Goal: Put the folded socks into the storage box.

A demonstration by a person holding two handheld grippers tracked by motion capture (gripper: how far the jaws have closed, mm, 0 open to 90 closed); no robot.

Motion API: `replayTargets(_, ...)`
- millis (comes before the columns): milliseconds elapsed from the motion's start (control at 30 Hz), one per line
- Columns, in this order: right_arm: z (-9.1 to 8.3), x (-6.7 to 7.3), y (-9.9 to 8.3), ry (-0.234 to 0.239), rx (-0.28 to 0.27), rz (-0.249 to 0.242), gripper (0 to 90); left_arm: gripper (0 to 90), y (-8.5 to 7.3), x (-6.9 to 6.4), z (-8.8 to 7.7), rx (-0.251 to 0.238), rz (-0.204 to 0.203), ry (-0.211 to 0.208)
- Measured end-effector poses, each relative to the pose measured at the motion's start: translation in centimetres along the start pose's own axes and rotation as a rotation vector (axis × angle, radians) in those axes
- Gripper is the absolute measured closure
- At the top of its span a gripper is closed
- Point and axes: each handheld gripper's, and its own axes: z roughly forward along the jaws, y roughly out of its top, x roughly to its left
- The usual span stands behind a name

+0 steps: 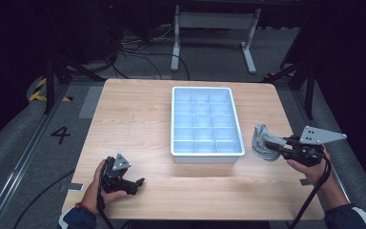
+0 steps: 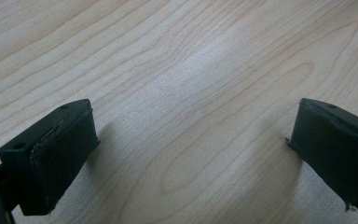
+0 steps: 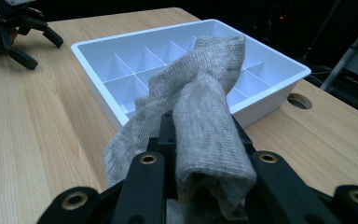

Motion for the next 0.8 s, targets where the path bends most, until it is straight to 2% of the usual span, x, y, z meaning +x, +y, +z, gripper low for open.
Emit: replayTargets(800, 3.9, 0.8, 3.7, 0.037, 0.009, -0.069, 75.6, 0.6, 0.0, 0.0, 0.0, 0.000, 0.000, 0.000)
